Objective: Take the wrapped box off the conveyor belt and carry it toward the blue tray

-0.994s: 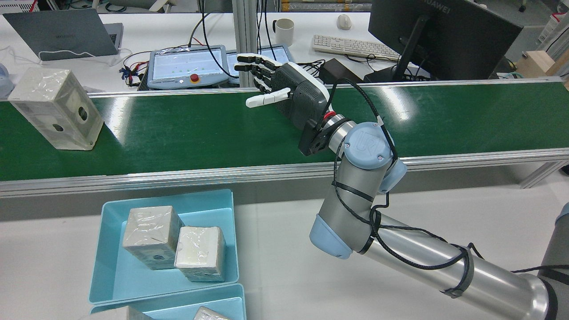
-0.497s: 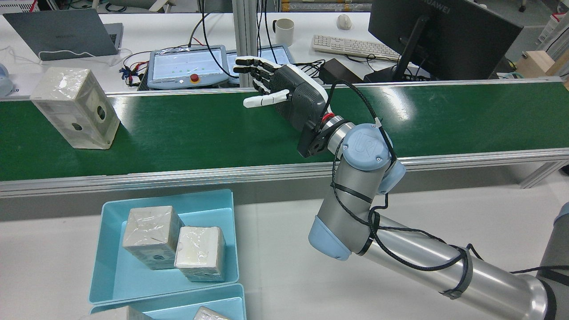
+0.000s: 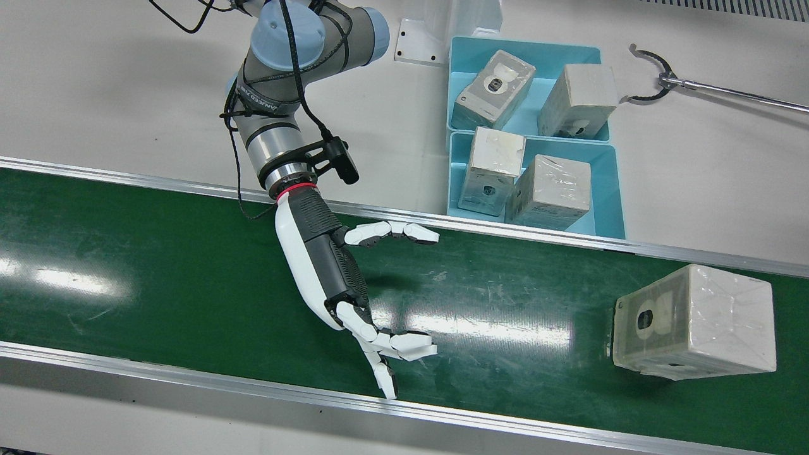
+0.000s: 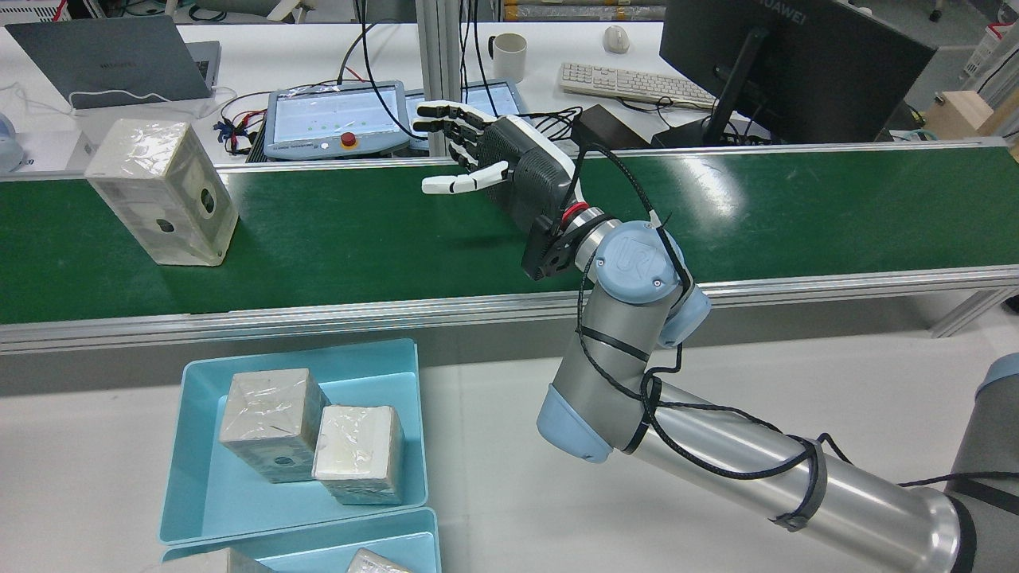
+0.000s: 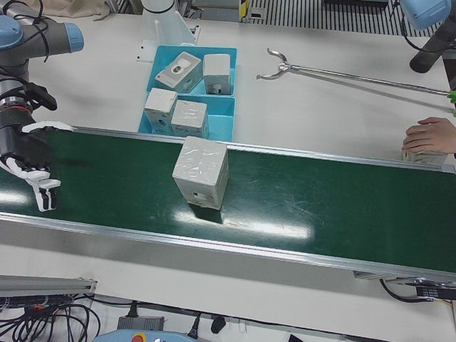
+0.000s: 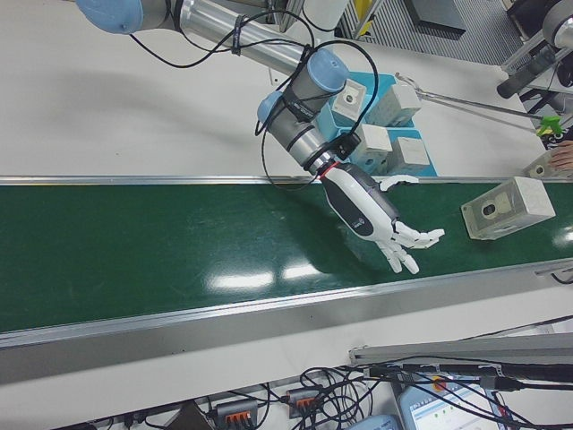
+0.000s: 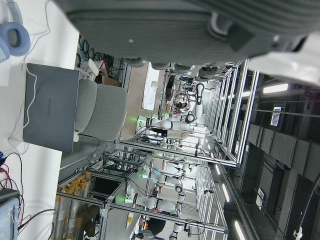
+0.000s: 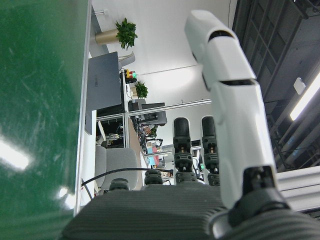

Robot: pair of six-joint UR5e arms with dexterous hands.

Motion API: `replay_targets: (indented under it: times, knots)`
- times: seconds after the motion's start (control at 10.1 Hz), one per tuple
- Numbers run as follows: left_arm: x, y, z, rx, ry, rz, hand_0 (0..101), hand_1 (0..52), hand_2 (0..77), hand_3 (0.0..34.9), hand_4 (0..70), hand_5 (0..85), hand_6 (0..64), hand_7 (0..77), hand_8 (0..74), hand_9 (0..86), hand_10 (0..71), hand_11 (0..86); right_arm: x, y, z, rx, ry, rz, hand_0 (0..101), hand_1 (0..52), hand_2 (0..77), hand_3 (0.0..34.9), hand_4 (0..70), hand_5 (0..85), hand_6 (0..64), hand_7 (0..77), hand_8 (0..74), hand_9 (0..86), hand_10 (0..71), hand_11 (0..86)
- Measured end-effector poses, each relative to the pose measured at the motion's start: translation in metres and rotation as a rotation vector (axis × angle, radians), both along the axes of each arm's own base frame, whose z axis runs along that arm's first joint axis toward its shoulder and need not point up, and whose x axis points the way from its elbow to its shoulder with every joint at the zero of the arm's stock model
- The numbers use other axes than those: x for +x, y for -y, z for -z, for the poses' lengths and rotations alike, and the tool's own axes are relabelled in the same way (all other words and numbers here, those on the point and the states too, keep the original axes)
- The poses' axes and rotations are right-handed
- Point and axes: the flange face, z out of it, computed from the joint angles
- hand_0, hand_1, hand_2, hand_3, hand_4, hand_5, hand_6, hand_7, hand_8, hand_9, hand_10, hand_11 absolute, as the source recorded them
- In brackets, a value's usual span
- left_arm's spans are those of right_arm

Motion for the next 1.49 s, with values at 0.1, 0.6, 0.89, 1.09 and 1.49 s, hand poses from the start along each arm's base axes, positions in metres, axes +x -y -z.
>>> replay_targets:
  times: [0.1, 0.6, 0.89, 1.09, 1.49]
  knots:
    - [0.000, 0.000, 0.000, 0.000, 0.000, 0.000, 0, 0.0, 1.1, 0.0, 0.0, 1.1, 0.0, 0.5, 0.5, 0.0, 0.5, 0.0, 0.000, 0.000, 0.002, 0.003, 0.004, 0.000, 53, 22.9, 20.2, 10.9, 17.5, 24.5, 9.3, 25.6, 0.5, 4.9, 0.0, 1.6]
    - [0.000, 0.000, 0.000, 0.000, 0.000, 0.000, 0, 0.0, 1.1, 0.0, 0.0, 0.5, 0.0, 0.5, 0.5, 0.0, 0.5, 0.0, -0.006, -0.005, 0.008, 0.008, 0.011, 0.009, 51, 16.9, 10.9, 11.7, 16.9, 22.9, 8.2, 25.6, 0.5, 4.4, 0.0, 1.6]
    - [0.000, 0.000, 0.000, 0.000, 0.000, 0.000, 0, 0.0, 1.1, 0.0, 0.0, 0.5, 0.0, 0.5, 0.5, 0.0, 0.0, 0.5, -0.016, -0.011, 0.012, 0.009, 0.016, 0.016, 54, 24.0, 20.7, 13.3, 16.9, 24.0, 7.6, 26.2, 0.5, 4.4, 0.0, 1.6]
    - [0.000, 0.000, 0.000, 0.000, 0.000, 0.000, 0, 0.0, 1.1, 0.0, 0.0, 0.5, 0.0, 0.5, 0.5, 0.0, 0.5, 0.0, -0.020, -0.013, 0.008, 0.003, 0.012, 0.020, 54, 21.3, 21.8, 13.2, 16.9, 24.0, 8.7, 26.2, 0.5, 4.4, 0.0, 1.6]
    - [0.000, 0.000, 0.000, 0.000, 0.000, 0.000, 0, 0.0, 1.1, 0.0, 0.0, 1.1, 0.0, 0.5, 0.5, 0.0, 0.0, 0.5, -0.022, -0.014, 0.003, -0.005, 0.012, 0.023, 51, 19.6, 19.6, 9.5, 18.5, 24.0, 8.7, 26.7, 0.5, 4.4, 0.0, 1.6]
